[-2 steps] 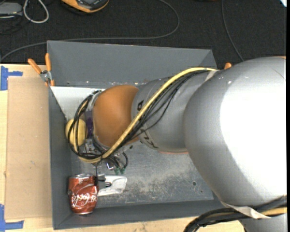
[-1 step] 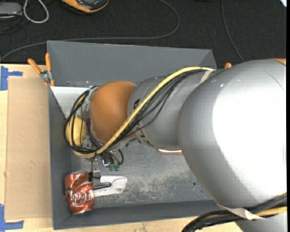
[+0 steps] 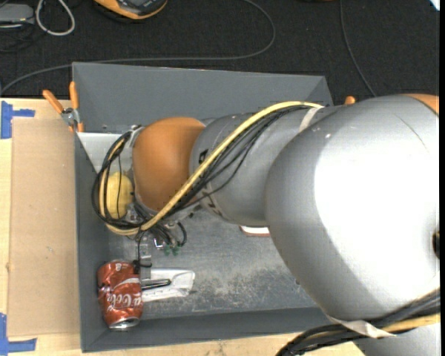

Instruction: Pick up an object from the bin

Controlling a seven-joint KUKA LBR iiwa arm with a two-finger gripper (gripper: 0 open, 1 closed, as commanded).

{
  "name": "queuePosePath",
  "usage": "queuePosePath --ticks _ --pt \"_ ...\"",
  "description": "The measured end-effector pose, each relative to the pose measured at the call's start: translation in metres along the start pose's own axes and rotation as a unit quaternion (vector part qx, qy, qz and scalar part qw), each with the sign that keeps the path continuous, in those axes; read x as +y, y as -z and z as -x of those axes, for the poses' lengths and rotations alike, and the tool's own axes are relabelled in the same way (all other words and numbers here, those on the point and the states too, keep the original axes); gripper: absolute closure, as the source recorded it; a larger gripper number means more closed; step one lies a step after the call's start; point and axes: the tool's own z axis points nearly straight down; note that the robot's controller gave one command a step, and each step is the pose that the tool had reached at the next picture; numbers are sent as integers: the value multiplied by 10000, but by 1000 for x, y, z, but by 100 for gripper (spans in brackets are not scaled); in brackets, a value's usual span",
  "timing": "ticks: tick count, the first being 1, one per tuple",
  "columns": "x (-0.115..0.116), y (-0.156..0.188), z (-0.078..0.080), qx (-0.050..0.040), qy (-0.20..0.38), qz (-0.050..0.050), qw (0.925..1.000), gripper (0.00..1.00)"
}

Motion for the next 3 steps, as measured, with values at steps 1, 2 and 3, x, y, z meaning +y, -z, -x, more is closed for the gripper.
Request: queuePosePath --ticks 1,2,3 --pt "-8 1 -10 -55 -982 72 9951 0" --pt "1 -1 -81 -94 -1096 81 9939 0" --pt "6 0 -84 -91 -967 74 9952 0"
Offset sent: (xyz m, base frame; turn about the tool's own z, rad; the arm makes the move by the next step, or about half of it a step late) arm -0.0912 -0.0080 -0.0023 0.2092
